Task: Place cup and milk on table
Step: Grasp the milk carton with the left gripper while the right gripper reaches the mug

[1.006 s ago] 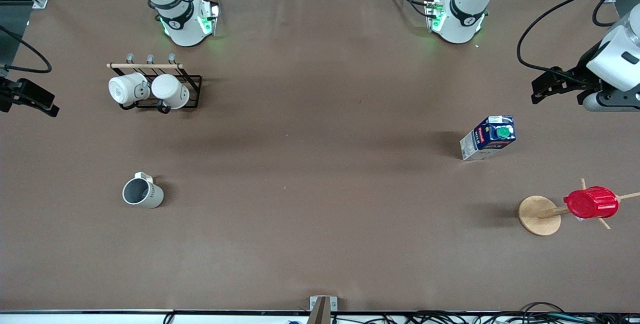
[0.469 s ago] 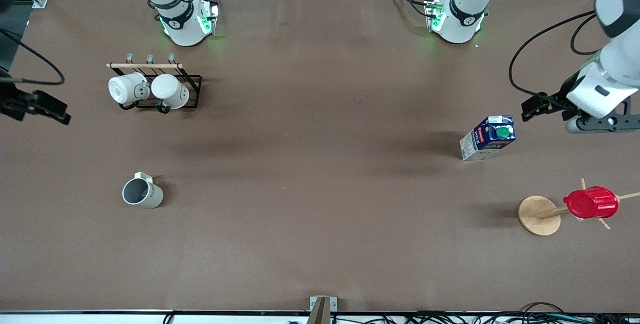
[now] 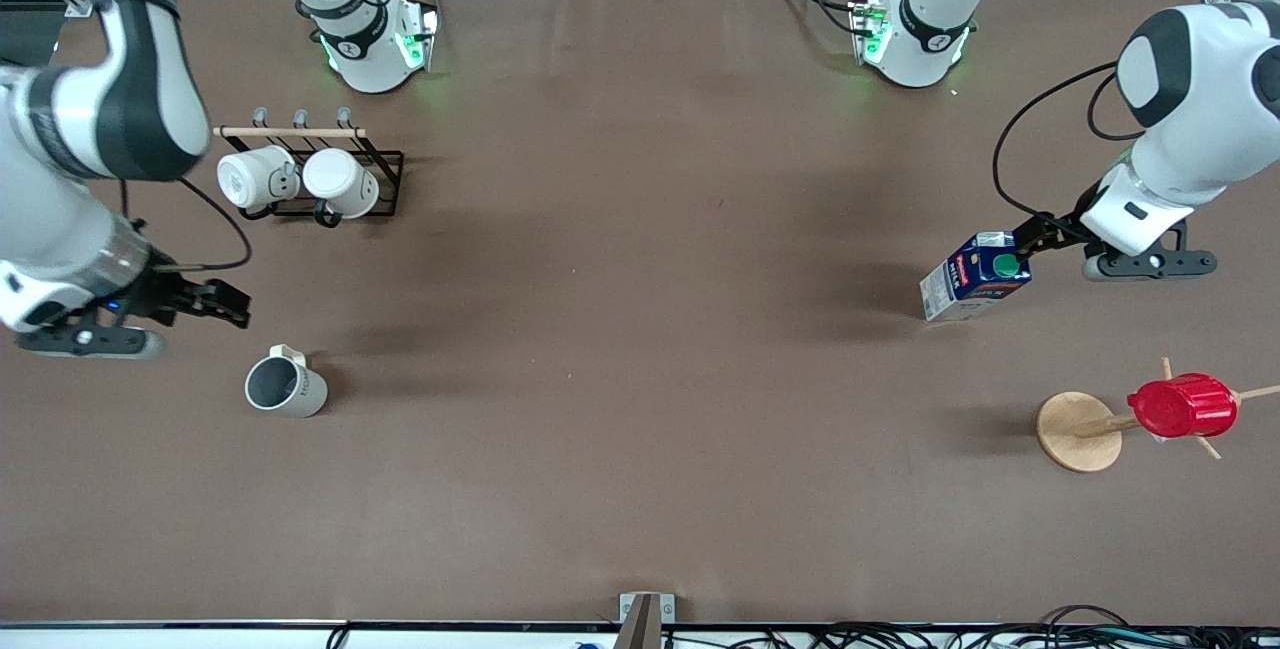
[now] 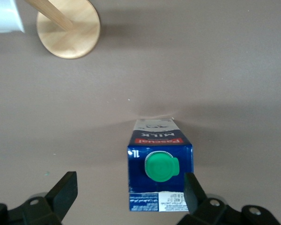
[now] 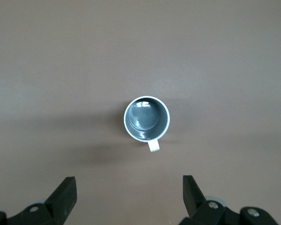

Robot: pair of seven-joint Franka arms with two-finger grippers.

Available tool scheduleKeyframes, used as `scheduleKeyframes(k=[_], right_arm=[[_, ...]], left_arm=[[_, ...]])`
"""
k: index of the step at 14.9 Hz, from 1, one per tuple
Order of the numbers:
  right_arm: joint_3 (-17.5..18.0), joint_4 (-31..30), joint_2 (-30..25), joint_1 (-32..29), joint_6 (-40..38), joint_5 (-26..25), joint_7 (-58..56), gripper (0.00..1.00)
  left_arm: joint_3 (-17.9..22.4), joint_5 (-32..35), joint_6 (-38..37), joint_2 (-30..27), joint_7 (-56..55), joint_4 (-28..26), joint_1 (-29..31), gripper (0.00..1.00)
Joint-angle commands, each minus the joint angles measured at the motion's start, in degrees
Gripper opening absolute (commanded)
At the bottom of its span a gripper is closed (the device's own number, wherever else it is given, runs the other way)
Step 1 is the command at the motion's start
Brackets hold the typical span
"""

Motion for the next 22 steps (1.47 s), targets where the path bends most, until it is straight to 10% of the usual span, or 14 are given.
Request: scheduleKeyframes(k=[1,15,21,22], right_arm=[[-0.1,-3.0,2.3,-1.5,5.8,0.8,-4.1,1.00],[0.0,-1.6,17.7,-5.6,21.7,0.8,-12.7,0.99],[0.1,-0.5,20.4,-5.5,21.9,1.1,-12.0,0.43],[0.1,-0.5,20.4,-5.5,21.9,2.9,-12.0,0.14]], left_arm=[[-0.2,-4.8,1.2,-1.0,0.9,-1.2,0.0,1.00],[-0.7,-4.5,9.5,1.2,0.7,-6.4,-0.4,1.00],[-1.5,-4.5,10.7,2.3,0.5,-6.9,-0.5,1.00],[-1.5,-4.5,10.7,2.3,0.5,-6.9,-0.5,1.00]])
